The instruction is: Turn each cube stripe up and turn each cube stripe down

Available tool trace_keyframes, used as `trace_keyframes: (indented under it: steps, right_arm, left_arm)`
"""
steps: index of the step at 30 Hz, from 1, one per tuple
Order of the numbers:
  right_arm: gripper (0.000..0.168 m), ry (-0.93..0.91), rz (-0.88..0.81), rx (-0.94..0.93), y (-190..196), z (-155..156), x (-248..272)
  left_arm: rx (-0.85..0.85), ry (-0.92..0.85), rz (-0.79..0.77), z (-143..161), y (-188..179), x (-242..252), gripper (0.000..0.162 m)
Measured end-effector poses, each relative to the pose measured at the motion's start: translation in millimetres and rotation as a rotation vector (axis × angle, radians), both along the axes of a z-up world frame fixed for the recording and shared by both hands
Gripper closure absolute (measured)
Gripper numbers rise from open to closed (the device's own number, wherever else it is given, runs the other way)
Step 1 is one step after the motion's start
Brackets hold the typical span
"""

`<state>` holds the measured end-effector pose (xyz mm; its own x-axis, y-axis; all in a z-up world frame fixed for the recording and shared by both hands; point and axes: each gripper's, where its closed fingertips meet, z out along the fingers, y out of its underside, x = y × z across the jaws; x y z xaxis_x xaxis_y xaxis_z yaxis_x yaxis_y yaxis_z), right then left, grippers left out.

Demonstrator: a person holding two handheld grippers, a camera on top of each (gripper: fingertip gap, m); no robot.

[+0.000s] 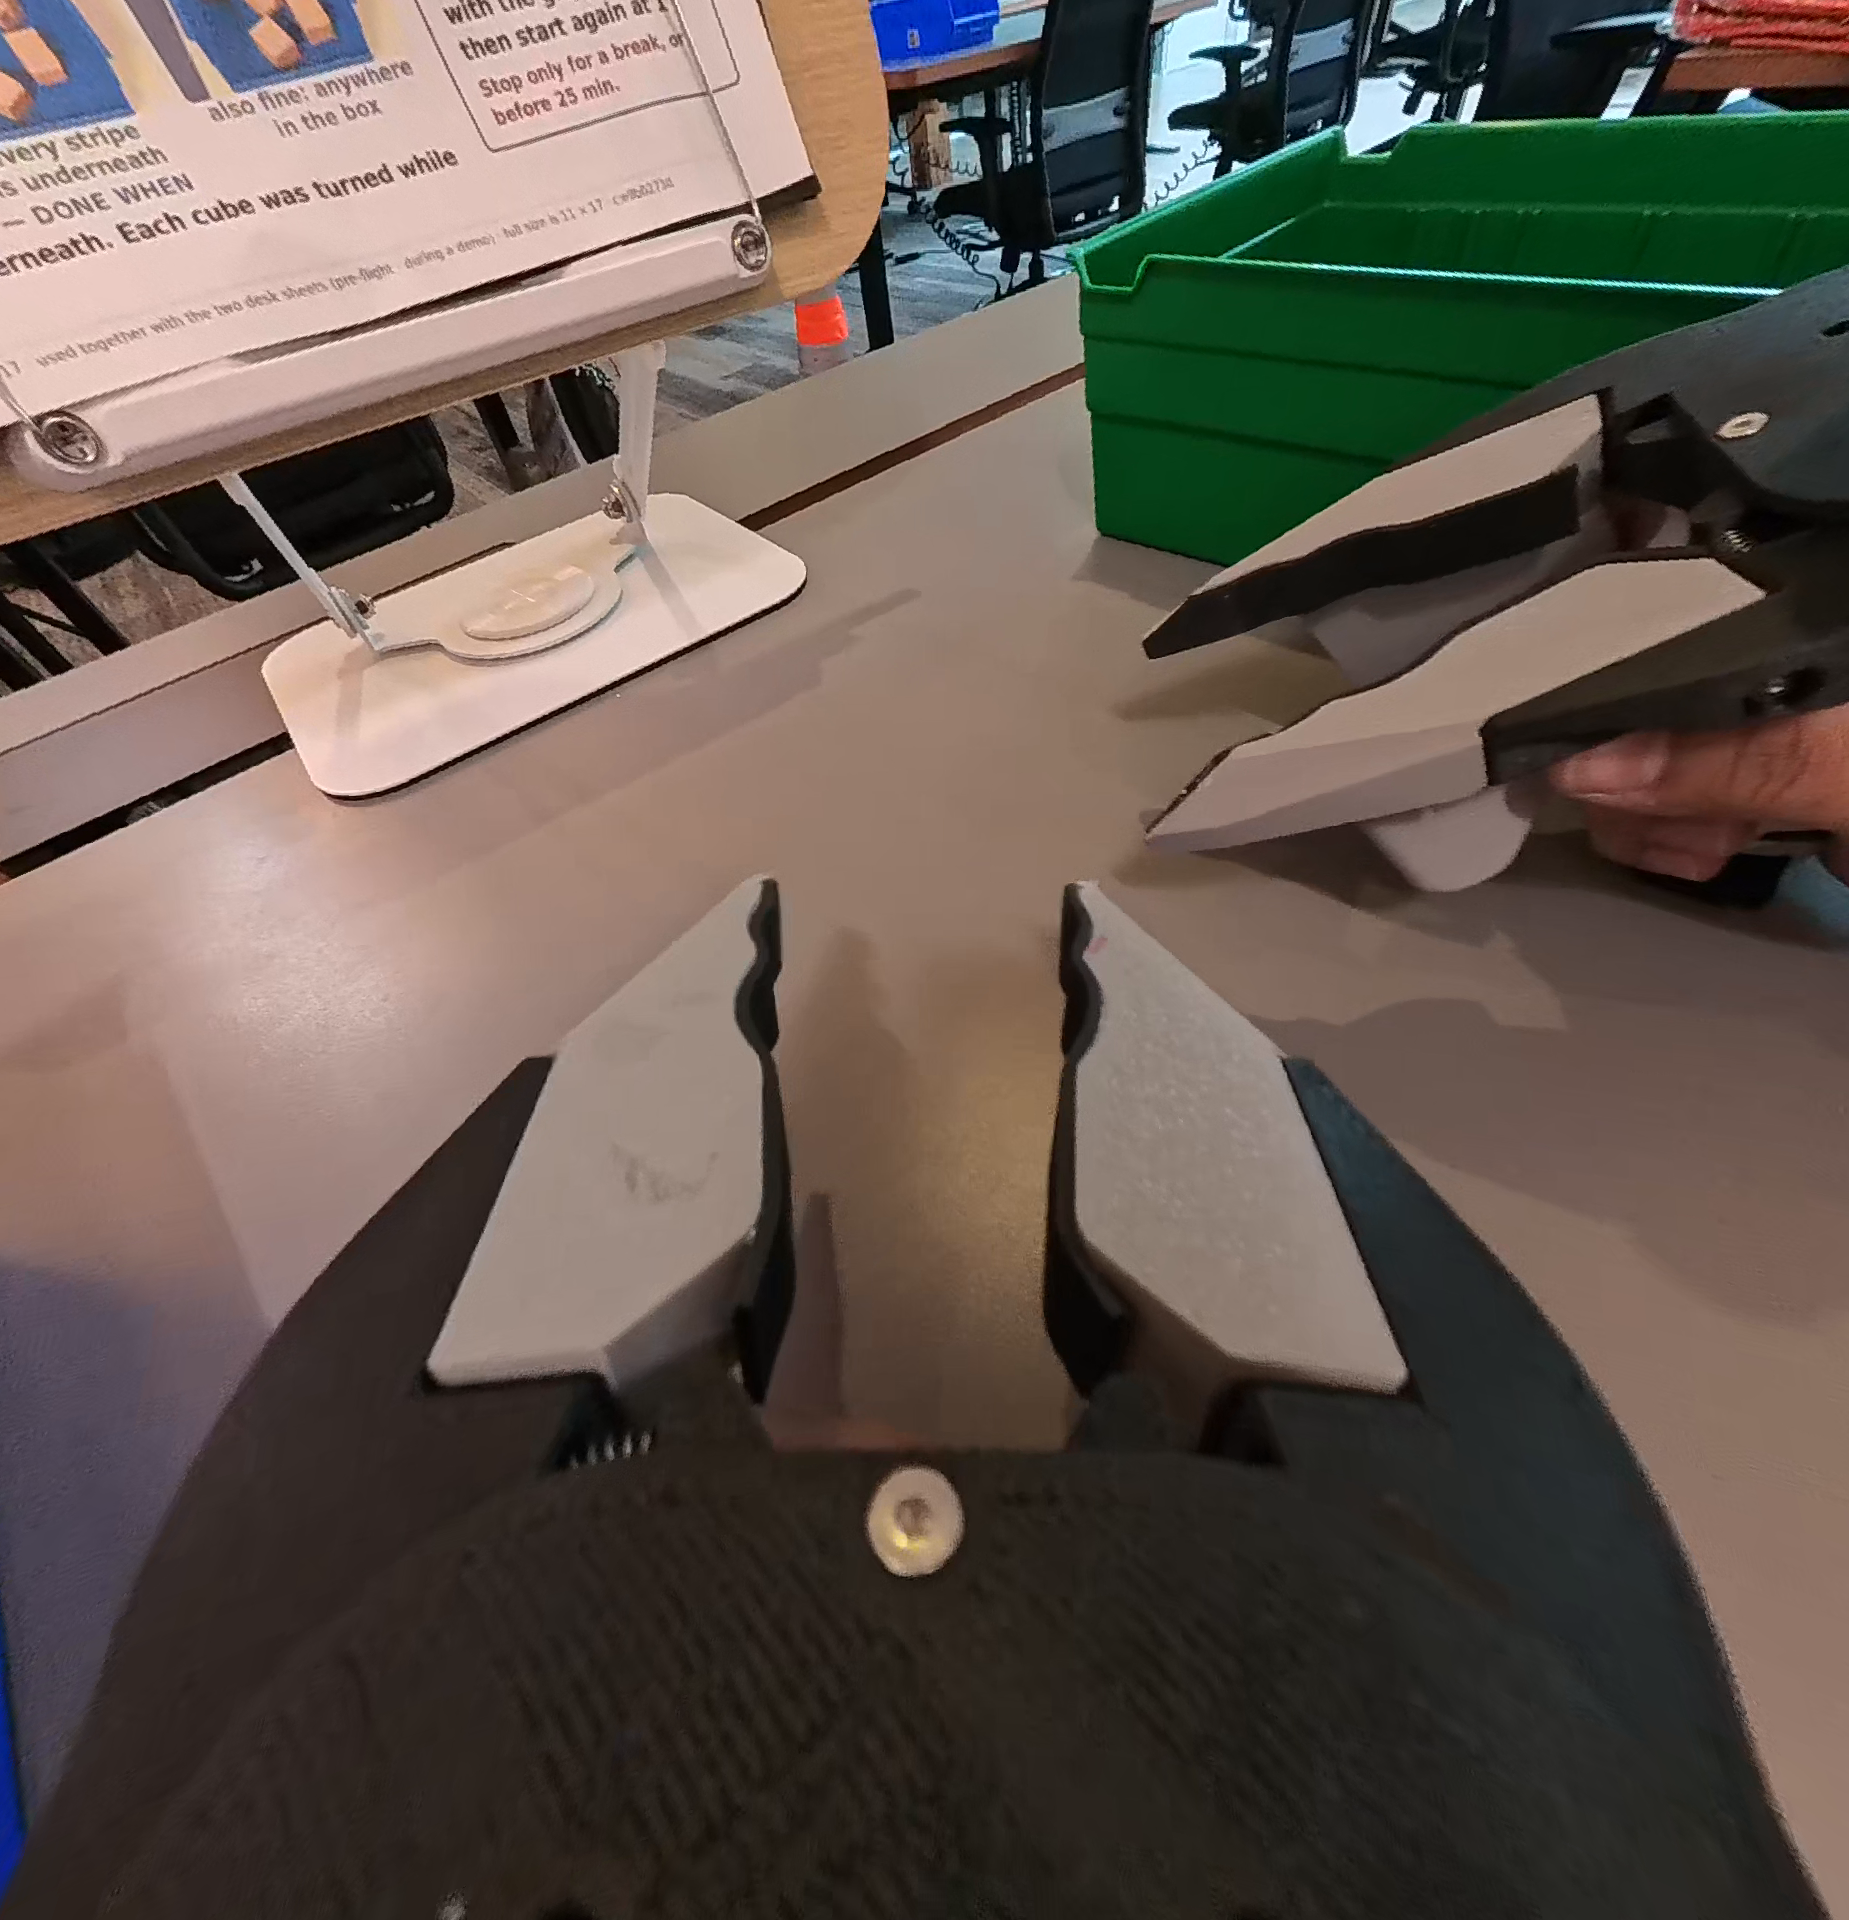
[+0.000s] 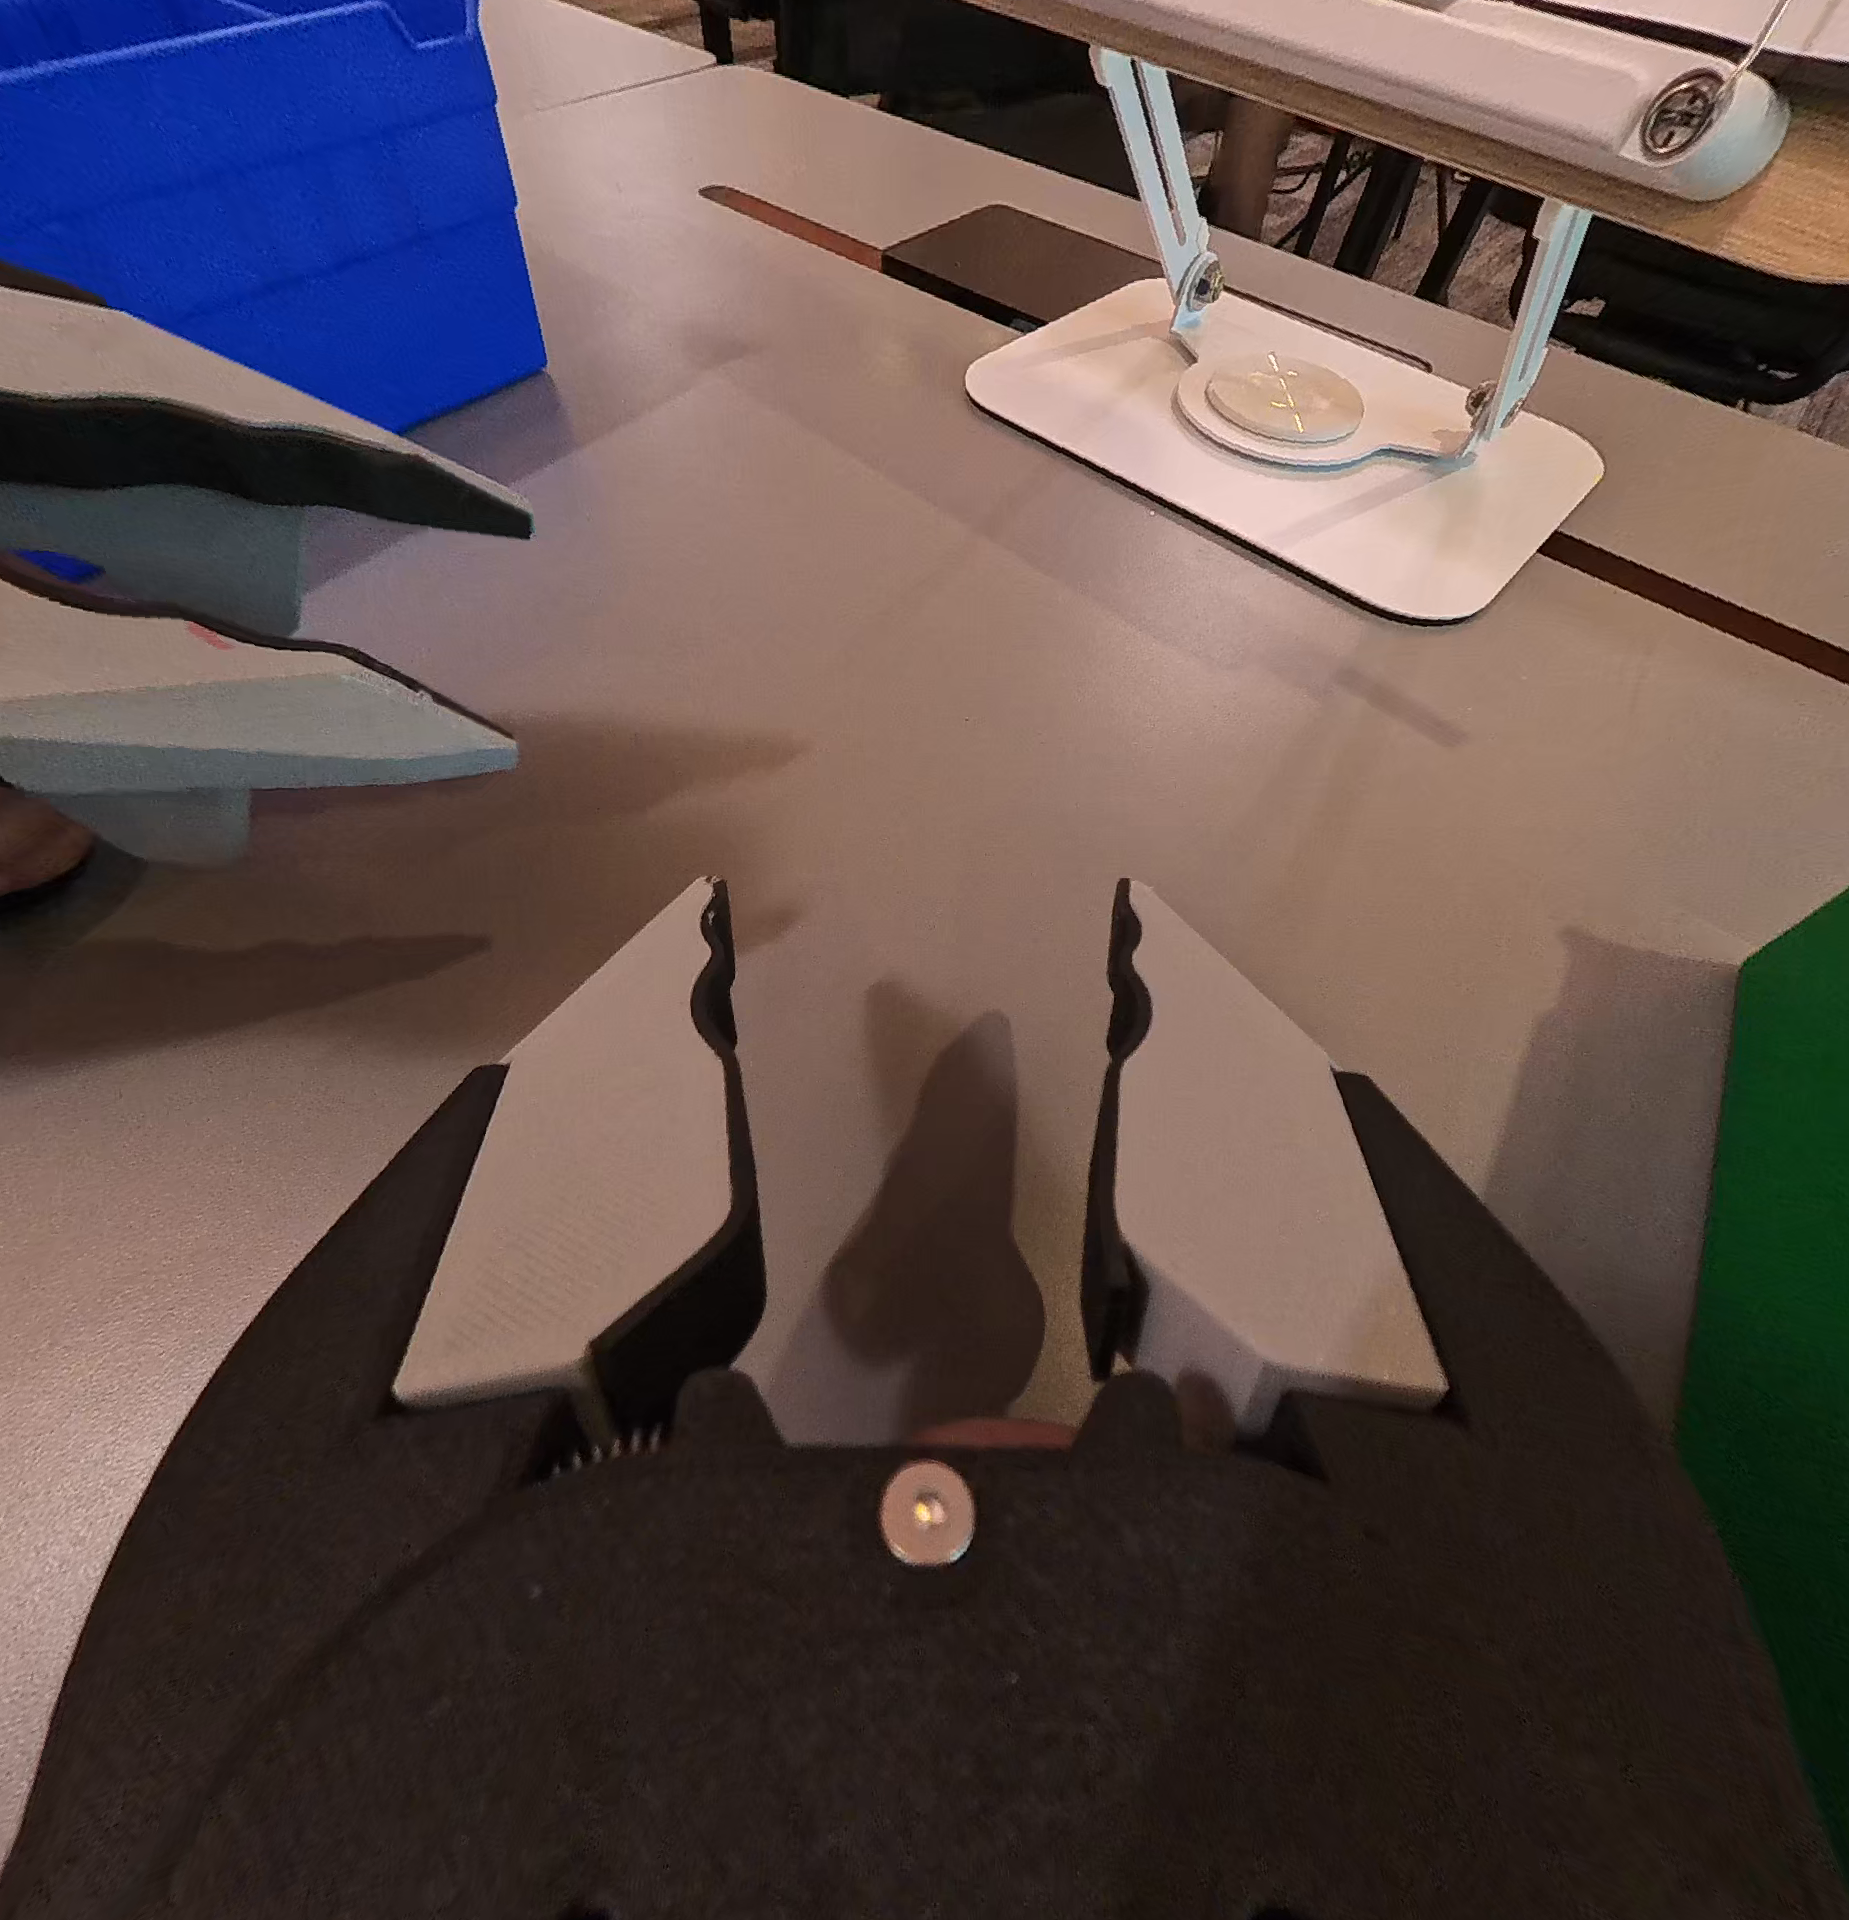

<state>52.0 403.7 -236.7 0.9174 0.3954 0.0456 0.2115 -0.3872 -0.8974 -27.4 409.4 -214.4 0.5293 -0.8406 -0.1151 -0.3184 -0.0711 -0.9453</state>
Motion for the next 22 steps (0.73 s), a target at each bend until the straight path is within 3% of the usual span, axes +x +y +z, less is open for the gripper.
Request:
trace_keyframes:
  steps: [22]
  right_arm:
    - [0.096, -0.005, 0.01, 0.015, -2.2, 2.4, -4.3]
  left_arm:
    - [-0.02, 0.034, 0.026, -6.0, 5.6, -1.9, 0.11]
